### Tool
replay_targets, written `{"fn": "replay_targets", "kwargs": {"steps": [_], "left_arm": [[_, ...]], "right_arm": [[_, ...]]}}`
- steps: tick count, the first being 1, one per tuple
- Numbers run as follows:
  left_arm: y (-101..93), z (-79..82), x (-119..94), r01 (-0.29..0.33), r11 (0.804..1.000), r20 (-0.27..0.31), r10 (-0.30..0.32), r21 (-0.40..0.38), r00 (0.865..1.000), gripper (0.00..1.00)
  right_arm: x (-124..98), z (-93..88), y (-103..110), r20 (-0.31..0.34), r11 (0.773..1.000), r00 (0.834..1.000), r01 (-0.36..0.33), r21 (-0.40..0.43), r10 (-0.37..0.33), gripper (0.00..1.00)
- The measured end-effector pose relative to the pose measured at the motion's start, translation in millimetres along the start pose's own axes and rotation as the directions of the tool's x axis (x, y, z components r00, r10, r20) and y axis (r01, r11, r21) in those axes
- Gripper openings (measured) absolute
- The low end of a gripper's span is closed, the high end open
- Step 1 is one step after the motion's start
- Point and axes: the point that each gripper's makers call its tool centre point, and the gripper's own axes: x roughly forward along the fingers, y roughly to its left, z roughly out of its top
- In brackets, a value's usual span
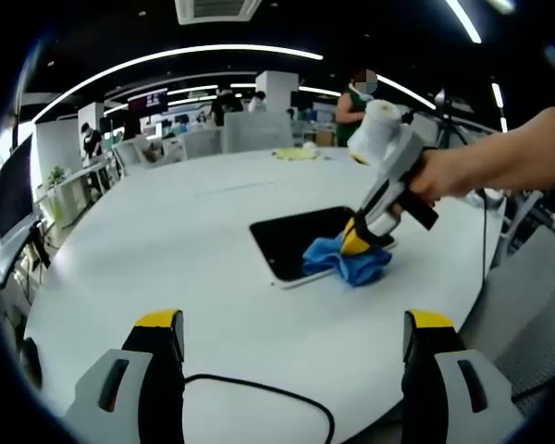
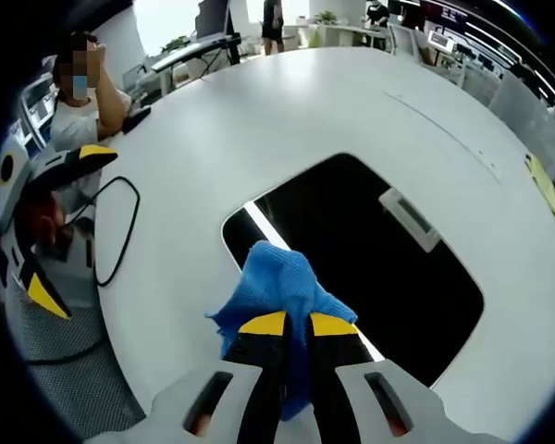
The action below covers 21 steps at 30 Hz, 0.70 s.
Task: Wipe the mirror surface with the cleaning cloth until all visible marks leave the cleaned area.
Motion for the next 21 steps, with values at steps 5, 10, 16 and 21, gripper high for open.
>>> {"fn": "replay_targets", "kwargs": {"steps": [5, 10, 16, 21], "left_arm": [[0.1, 0.0, -0.2, -0.001, 1.000, 0.001, 0.001, -0.005, 1.000, 0.99], [-1.1, -0.1, 0.1, 0.002, 1.000, -0.003, -0.002, 0.001, 1.000, 0.99], [-0.7, -0.6, 0.1, 0.003, 1.000, -0.004, -0.003, -0.001, 1.000, 0.99], [-0.9, -0.9, 0.1, 0.003, 1.000, -0.006, -0.003, -0.001, 1.000, 0.99]], "right_arm": [[-2.0, -3.0, -2.3, -0.003, 1.000, 1.000, -0.004, 0.002, 0.004, 0.03], [-2.0, -3.2, -2.4, -0.014, 1.000, 1.000, -0.006, 0.004, 0.006, 0.03], [-1.0, -2.0, -5.3, -0.031, 0.999, 0.999, -0.028, 0.019, 0.029, 0.03], [-0.8, -1.1, -9.7, -0.057, 0.999, 0.998, -0.036, 0.020, 0.037, 0.03]]}}
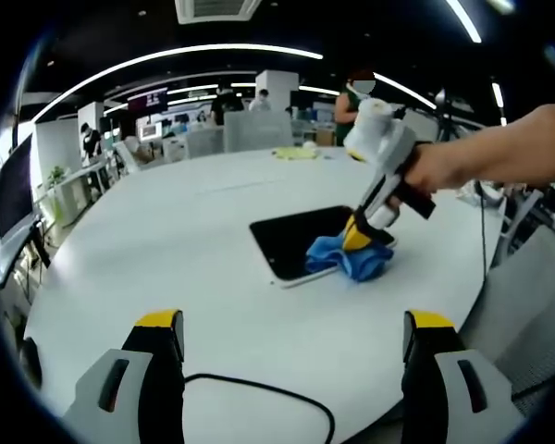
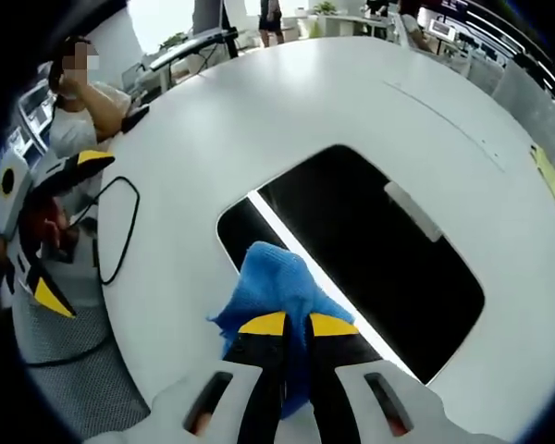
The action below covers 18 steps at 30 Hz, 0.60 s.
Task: Wipe the mirror surface with the cleaning cloth until all visible marks leave the cleaned area.
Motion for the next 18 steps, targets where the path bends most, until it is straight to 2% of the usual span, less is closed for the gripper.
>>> {"fn": "replay_targets", "kwargs": {"steps": [18], "left_arm": [[-0.1, -1.8, 0.7, 0.005, 1.000, -0.007, -0.005, -0.001, 1.000, 0.99]], "right_arm": [[3.8, 11.7, -23.5, -0.049, 1.000, 0.999, 0.005, -0.009, -0.005, 0.03]]}}
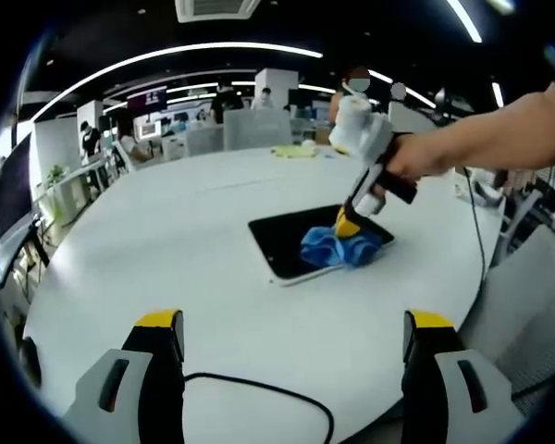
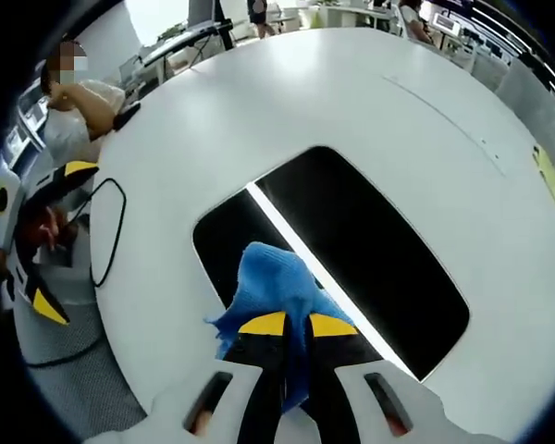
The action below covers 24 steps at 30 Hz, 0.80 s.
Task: Wipe the mirror surface with the cleaning cloth until all visible marks leave the cleaned area.
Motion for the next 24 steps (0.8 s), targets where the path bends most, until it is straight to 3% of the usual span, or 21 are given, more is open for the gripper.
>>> {"fn": "replay_targets", "kwargs": {"steps": [17, 24], "left_arm": [[2.2, -1.7, -0.1, -0.010, 1.000, -0.005, 0.010, -0.010, 1.000, 0.99], [2.5, -1.7, -0.3, -0.014, 1.000, -0.005, 0.014, -0.015, 1.000, 0.99]], "right_arm": [[15.6, 18.7, -40.7, -0.031, 1.000, 0.999, 0.014, -0.014, -0.015, 0.03], [15.3, 21.2, -40.1, -0.037, 0.999, 0.999, 0.017, -0.030, -0.018, 0.03]]}}
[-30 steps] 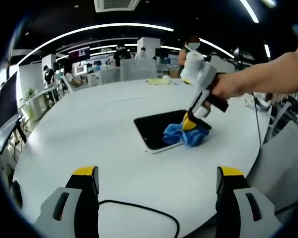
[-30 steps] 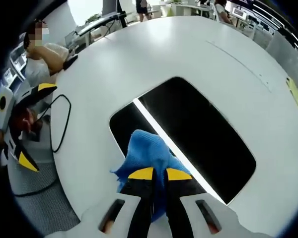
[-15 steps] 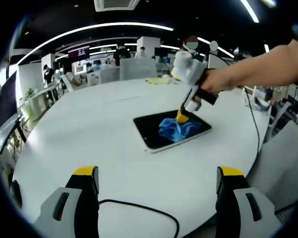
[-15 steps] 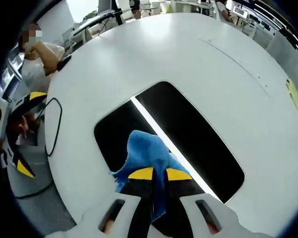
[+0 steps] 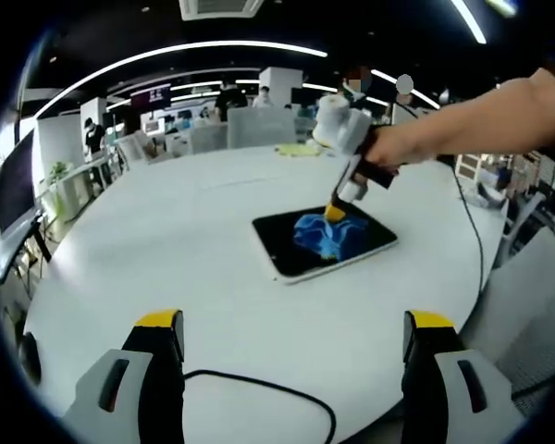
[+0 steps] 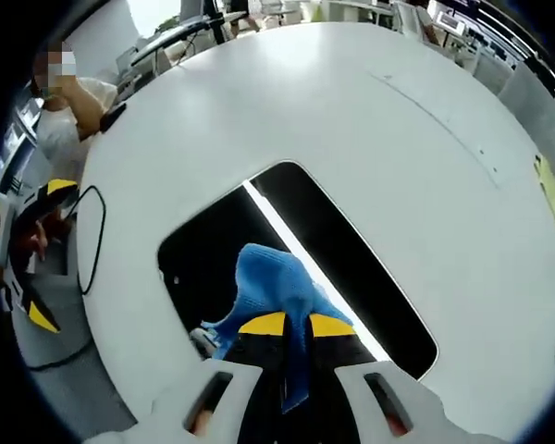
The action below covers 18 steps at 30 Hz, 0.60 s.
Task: Wipe the mirror surface with the cleaning cloth until all visible marks leave the cleaned area.
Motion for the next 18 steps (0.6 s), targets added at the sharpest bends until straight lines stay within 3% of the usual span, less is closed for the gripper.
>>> {"fn": "replay_targets", "kwargs": {"steps": [18], "left_arm": [[-0.4, 0.0, -0.9, -0.002, 1.000, -0.002, 0.002, -0.005, 1.000, 0.99]], "right_arm": [[-1.3, 13.8, -14.2, -0.006, 0.999, 1.000, 0.030, -0.015, -0.030, 0.03]]}}
